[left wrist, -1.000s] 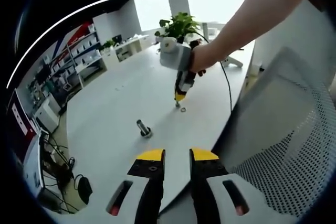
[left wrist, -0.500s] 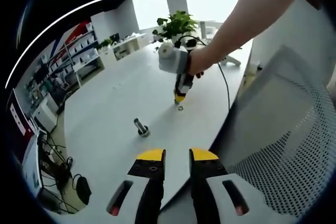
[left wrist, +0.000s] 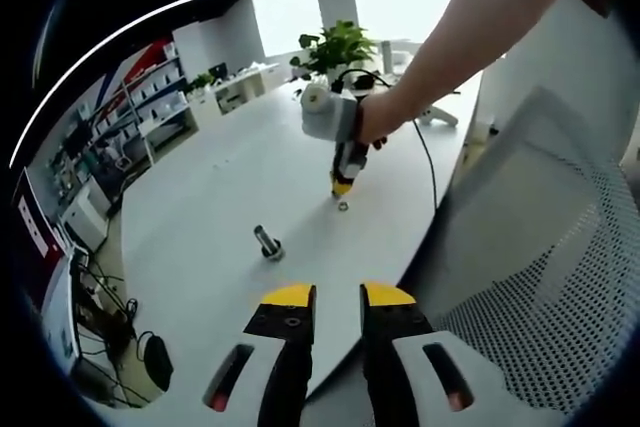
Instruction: Place the washer onto the threaded stud by aligning its center hole with the stud, sliding it down to the base, and recovering from edge contact or off-axis alignment until the washer reaches the visible bottom stop.
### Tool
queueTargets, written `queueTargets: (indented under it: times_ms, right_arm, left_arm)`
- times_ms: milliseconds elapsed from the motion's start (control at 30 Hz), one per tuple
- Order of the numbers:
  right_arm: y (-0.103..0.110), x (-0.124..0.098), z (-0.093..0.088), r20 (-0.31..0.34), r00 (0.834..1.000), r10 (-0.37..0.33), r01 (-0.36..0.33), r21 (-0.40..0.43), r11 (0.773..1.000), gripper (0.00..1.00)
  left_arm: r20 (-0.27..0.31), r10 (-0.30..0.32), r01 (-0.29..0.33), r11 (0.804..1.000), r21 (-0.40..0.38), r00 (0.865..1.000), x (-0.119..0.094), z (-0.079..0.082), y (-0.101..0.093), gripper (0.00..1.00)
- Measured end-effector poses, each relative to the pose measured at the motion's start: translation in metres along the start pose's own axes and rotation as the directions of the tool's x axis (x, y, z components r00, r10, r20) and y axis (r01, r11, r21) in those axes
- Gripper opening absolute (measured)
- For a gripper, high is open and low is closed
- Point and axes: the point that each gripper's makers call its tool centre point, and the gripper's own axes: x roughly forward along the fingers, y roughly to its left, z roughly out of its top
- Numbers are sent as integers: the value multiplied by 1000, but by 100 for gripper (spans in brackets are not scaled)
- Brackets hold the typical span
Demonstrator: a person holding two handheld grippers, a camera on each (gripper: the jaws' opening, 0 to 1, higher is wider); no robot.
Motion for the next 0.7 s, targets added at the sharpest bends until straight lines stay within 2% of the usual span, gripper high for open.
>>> queueTargets:
  times_ms: [367,467,533,700]
  right_arm:
    - [7,-6,-7,-1,1000,8,-8,13,1000,19]
    - [8,-9,-8,-4,1000,4,-4,-6,1000,20]
    - [8,-12,-5,18,1000,-5,6,-15,1000,20]
    - [18,-10,-12,22,1000,20,-20,9,1000,20]
  left_arm:
    - [4,11,-11,1000,1,1000,0,1,2,15]
    - [-2,4,-4,1000,5,1000,0,0,1,15]
    - [1,9,-9,1000,5,1000,0,1,1,15]
    - [14,25,-25,1000,1,1000,-2,3,5,15]
